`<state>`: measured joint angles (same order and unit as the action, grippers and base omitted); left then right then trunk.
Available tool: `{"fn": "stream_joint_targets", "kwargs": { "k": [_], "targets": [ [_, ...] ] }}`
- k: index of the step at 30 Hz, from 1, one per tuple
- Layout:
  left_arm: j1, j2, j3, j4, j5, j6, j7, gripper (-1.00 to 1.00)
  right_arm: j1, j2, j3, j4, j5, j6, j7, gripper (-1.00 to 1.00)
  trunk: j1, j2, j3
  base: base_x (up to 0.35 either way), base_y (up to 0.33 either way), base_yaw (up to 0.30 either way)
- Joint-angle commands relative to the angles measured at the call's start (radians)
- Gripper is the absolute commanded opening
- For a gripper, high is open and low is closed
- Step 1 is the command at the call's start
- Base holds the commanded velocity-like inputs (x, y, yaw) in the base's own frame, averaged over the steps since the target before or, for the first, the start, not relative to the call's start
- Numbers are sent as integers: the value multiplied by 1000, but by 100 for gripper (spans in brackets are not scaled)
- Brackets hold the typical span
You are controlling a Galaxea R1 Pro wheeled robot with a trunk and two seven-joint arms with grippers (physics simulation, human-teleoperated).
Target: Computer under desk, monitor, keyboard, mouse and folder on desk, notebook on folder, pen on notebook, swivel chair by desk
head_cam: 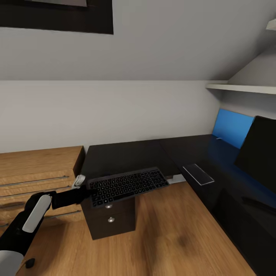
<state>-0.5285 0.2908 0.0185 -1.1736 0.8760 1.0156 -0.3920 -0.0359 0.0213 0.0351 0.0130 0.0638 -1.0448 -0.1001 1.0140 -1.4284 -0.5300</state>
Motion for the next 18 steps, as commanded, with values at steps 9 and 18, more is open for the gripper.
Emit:
{"fn": "stream_joint_targets", "kwargs": {
  "k": [9, 18],
  "targets": [
    [-1, -1, 0, -8, -3, 4, -8, -100, -1, 0, 5, 1, 7, -2, -10, 100, -1, -1, -1, -295, -23, 2],
    [-1, -1, -1, -9, -2, 4, -8, -100, -1, 0, 5, 1, 7, -2, -10, 100, -1, -1, -1, -55, -70, 184]
  ]
}}
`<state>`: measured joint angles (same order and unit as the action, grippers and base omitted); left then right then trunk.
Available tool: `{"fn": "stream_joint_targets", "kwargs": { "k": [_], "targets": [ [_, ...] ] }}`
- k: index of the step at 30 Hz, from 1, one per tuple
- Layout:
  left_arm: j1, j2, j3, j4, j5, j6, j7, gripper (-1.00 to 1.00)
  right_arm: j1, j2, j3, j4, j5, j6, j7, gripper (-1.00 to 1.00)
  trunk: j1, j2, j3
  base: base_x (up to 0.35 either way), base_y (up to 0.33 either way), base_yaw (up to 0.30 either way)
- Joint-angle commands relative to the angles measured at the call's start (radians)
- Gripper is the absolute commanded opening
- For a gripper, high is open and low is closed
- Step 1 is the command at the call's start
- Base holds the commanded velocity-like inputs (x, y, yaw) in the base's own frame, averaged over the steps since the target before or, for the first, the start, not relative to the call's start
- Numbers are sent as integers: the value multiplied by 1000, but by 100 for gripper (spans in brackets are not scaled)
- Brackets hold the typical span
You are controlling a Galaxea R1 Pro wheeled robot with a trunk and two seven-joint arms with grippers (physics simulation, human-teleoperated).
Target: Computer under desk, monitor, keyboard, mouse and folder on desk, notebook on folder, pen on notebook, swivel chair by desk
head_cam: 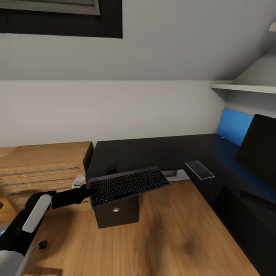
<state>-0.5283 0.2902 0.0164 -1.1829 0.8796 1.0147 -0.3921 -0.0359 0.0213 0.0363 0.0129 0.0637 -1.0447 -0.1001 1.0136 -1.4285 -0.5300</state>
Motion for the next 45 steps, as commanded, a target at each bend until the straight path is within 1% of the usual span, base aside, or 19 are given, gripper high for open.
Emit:
{"fn": "stream_joint_targets", "kwargs": {
  "k": [1, 8, 14, 24, 30, 34, 35, 36, 37, 38, 39, 40, 41, 42, 43, 44, 45],
  "targets": [
    [-1, 0, 1, 0, -5, 4, -8, -100, -1, 0, 4, 1, 7, -2, -10, 100, 0, -1, -1, -7, -13, 257],
    [-1, 0, 1, 0, -5, 4, -8, -100, -1, 0, 4, 1, 7, -2, -9, 100, 0, -1, -1, -21, -4, 265],
    [-1, -1, -1, 0, -4, 4, -8, -100, -1, 0, 5, 2, 8, -2, -8, 100, 0, -1, -1, -179, 0, 211],
    [-1, 0, -8, 0, -5, 5, -8, -100, -1, -1, 4, 1, 7, -2, -8, 100, 0, -1, -1, -289, -70, 26],
    [-1, 1, -5, -20, -5, 5, -8, -100, -1, -1, 4, 1, 7, 4, -8, 100, 0, -1, -1, -44, -25, 1],
    [-1, 5, 0, -22, -5, 7, -8, -100, -1, -3, 2, -29, 7, 6, -10, 100, 0, -1, -1, -2, -1, 0],
    [-1, 9, 3, -21, -4, 7, -8, -100, -1, -1, 1, -128, 5, 99, -14, 100, 0, -1, -1, 0, 0, 0],
    [-1, 11, 4, -21, -4, 7, -8, -100, -1, -2, 1, -181, 4, 171, -13, 100, 0, -1, -1, 0, 0, 0],
    [-1, 21, 5, -22, -2, 7, -8, -100, -2, -5, -1, -332, 1, 361, -10, 100, 0, -1, -1, 0, 0, 0],
    [-1, 31, 6, -22, 6, 7, -8, -100, -2, -6, -3, -425, -1, 463, -7, 100, 0, -1, -1, 0, 0, 0],
    [-1, 36, 7, -22, 12, 7, -8, -100, -2, -7, -4, -468, -3, 507, -5, 100, 0, -1, -1, 0, 0, 0],
    [-1, 50, 8, -23, 31, 7, -8, -100, -2, -8, -7, -553, -5, 584, 0, 100, 0, -1, -1, 0, 0, 0],
    [-1, 57, 8, -23, 41, 7, -8, -100, -2, -8, -8, -591, -7, 614, 2, 100, 0, -1, -1, 0, 0, 0],
    [-1, 75, 9, -23, 62, 7, -8, -100, -2, -8, -11, -657, -13, 664, 6, 100, 0, -1, -1, 0, 0, 0],
    [-1, 84, 9, -23, 72, 7, -8, -100, -2, -8, -12, -686, -15, 685, 7, 100, 0, -1, -1, 0, 0, 0],
    [-1, 104, 9, -23, 89, 7, -8, -100, -2, -9, -13, -735, -22, 724, 8, 100, 0, -1, -1, 0, 0, 0],
    [-1, 129, 9, -22, 105, 7, -8, -100, -4, -9, -15, -791, -31, 780, 10, 100, 0, -1, -1, 0, 0, 0]
  ]
}}
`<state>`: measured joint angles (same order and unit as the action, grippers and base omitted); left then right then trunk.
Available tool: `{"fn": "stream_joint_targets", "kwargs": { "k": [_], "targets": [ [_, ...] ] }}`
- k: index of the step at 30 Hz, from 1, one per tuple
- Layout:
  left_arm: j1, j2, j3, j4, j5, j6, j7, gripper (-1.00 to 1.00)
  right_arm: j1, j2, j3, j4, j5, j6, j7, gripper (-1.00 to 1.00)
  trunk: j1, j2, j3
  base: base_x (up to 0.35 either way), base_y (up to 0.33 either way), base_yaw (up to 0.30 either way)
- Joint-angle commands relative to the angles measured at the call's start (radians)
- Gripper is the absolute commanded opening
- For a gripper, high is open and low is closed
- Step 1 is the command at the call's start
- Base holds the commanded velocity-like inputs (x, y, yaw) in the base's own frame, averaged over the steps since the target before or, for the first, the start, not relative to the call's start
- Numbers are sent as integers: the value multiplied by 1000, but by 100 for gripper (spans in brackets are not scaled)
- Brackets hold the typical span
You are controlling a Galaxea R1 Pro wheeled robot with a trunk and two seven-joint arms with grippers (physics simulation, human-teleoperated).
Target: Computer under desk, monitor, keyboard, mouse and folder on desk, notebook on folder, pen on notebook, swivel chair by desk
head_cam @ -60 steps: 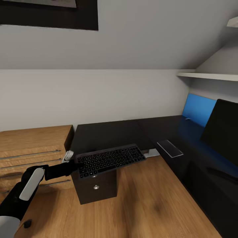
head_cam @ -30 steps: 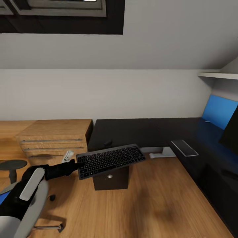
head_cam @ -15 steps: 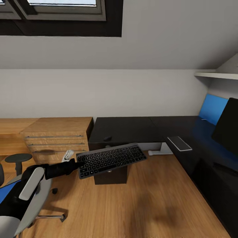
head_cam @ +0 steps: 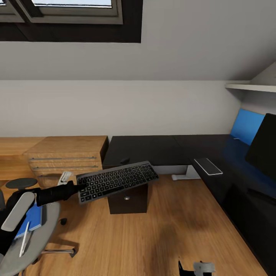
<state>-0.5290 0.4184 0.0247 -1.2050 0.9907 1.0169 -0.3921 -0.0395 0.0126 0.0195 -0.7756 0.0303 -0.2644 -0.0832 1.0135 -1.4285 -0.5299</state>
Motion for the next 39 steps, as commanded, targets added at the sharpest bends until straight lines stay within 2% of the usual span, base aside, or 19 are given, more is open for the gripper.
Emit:
{"fn": "stream_joint_targets", "kwargs": {
  "k": [1, 5, 8, 10, 12, 15, 20, 22, 24, 25, 27, 29, 30, 31, 34, 39],
  "targets": [
    [0, 20, 1, 1, 2, 5, -8, -100, -5, -1, 1, -40, -4, 52, -6, 100, 0, 0, -1, 0, 0, 0],
    [0, 61, 1, 2, 9, 5, -9, -100, -43, -12, -10, -87, -10, 136, -5, 100, 0, 0, -1, 0, 0, 0],
    [0, 88, 1, 2, 10, 5, -10, -100, -114, -19, -40, -99, -29, 198, -3, 100, 0, 0, -1, 0, 0, 0],
    [0, 103, 1, 3, 11, 5, -10, -100, -161, -26, -69, -101, -63, 235, 8, 100, 0, 0, -1, 0, 0, 0],
    [0, 121, 2, 6, 13, 5, -10, -100, -221, -47, -97, -100, -114, 291, 39, 100, 0, 0, -1, 0, 0, 0],
    [0, 131, 1, 9, 13, 5, -10, -100, -292, -79, -110, -96, -165, 370, 70, 100, 0, 0, -1, 0, 0, 0],
    [0, 137, -1, 10, 11, 5, -10, -100, -402, -102, -115, -91, -210, 447, 86, 100, 0, 0, -1, 0, 0, 0],
    [0, 152, -2, 9, 12, 5, -12, -100, -458, -121, -119, -77, -227, 483, 95, 100, 0, 0, -1, 0, 0, 0],
    [0, 165, -4, 9, 12, 6, -25, -100, -499, -134, -124, -68, -263, 511, 113, 100, 0, 0, -1, 0, 0, 0],
    [0, 177, -5, 9, 12, 6, -55, -100, -535, -143, -126, -64, -316, 544, 143, 100, 0, 0, -1, 0, 0, 0],
    [0, 190, -9, 10, 10, 6, -90, -100, -558, -158, -127, -61, -369, 583, 176, 100, 0, 0, -1, 0, 0, 0],
    [0, 204, -40, 10, 6, 5, -118, -100, -572, -186, -128, -60, -428, 626, 228, 100, 0, 0, -1, 0, 0, 0],
    [0, 213, -70, 10, 5, 5, -127, -100, -577, -200, -128, -59, -457, 643, 274, 100, 0, 0, -1, 0, 0, 0],
    [0, 216, -80, 10, 5, 5, -130, -100, -578, -203, -128, -59, -463, 647, 290, 100, 0, 0, -1, 0, 0, 0],
    [0, 224, -146, 10, 5, 5, -138, -100, -581, -212, -127, -59, -481, 681, 387, 100, 0, 0, -1, 0, 0, 0],
    [0, 226, -217, 10, 5, 4, -166, -100, -582, -215, -127, -60, -484, 698, 472, 100, 0, 0, -1, 0, 0, 0]
  ]
}}
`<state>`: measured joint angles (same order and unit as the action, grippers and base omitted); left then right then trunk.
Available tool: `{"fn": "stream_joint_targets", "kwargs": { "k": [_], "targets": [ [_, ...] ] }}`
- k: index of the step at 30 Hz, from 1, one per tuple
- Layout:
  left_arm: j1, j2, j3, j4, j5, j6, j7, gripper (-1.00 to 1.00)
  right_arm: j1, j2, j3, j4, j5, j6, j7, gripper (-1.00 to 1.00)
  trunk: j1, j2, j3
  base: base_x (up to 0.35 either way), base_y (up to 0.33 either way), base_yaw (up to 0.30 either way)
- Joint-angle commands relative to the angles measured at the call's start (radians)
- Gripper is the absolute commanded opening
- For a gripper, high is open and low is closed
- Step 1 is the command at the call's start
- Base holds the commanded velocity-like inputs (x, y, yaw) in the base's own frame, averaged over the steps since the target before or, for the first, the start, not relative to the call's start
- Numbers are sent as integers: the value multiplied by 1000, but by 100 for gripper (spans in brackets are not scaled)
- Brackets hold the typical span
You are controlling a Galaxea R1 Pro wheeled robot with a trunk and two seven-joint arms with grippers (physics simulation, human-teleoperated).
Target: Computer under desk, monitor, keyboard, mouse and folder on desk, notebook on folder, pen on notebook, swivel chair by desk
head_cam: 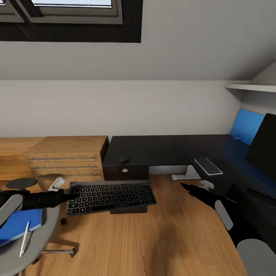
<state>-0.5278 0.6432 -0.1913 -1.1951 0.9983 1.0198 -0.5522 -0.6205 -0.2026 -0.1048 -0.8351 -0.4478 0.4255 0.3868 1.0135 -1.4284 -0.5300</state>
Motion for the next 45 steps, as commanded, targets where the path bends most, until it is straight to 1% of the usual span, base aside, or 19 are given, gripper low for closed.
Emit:
{"fn": "stream_joint_targets", "kwargs": {
  "k": [1, 3, 4, 8, 12, 16, 19, 20, 23, 26, 38, 41, 43, 45],
  "targets": [
    [-1, 1, -15, 1, -2, 1, -13, -100, -1, 0, -2, -1, -7, 9, 22, 100, 0, -1, -1, 0, 0, 0],
    [-1, 1, -27, 4, -2, 0, -18, -100, -1, -1, -3, 0, -7, 11, 56, 100, 0, -1, -1, 0, 0, 0],
    [-1, 1, -32, 20, -2, -1, -23, -100, -1, -1, -3, 2, -4, 11, 107, 100, 0, -1, -1, 0, 0, 0],
    [-1, 2, -33, 41, -1, 0, -27, -100, -1, -2, -3, 3, -2, 12, 158, 100, 0, -1, -1, 0, 0, 0],
    [-1, 3, -31, 46, 0, 0, -55, -100, -1, -4, -3, 4, -2, 15, 175, 100, 0, -1, -1, 0, 0, 0],
    [-1, 3, -20, 49, -1, -1, -145, -100, -1, -6, -3, 4, -4, 19, 180, 100, 0, -1, -1, 0, 0, 0],
    [-1, 3, -13, 49, 1, -1, -168, -100, -1, -6, -3, 4, -6, 20, 186, 100, 0, -1, -1, 0, 0, 0],
    [-1, 3, -10, 49, 1, -1, -172, -100, -1, -6, -3, 4, -7, 20, 191, 100, 0, -1, -1, 0, 0, 0],
    [-1, 2, -1, 49, 4, -1, -181, -100, -1, -6, -3, 5, -7, 34, 235, 100, 0, -1, -1, 0, 0, 0],
    [-1, -1, 3, 49, 6, -1, -184, -100, -1, -6, -3, 12, -9, 64, 277, 100, 0, -1, -1, 0, 0, 0],
    [-1, -17, 4, 49, 5, -3, -186, -100, -1, -5, -1, 17, -11, 90, 360, 100, 0, -1, -1, 0, 0, 0],
    [-1, -19, 3, 49, 5, -3, -186, -100, -1, -5, -2, 17, -11, 132, 402, 100, 0, -1, -1, 0, 0, 0],
    [-1, -20, 3, 49, 6, -3, -187, -100, -1, -5, -2, 17, -12, 142, 416, 100, 0, -1, -1, 0, 0, 0],
    [-1, -25, 3, 48, 6, -3, -204, -100, -1, -5, -2, 18, -12, 147, 424, 100, 0, -1, -1, 0, 0, 0]
  ]
}}
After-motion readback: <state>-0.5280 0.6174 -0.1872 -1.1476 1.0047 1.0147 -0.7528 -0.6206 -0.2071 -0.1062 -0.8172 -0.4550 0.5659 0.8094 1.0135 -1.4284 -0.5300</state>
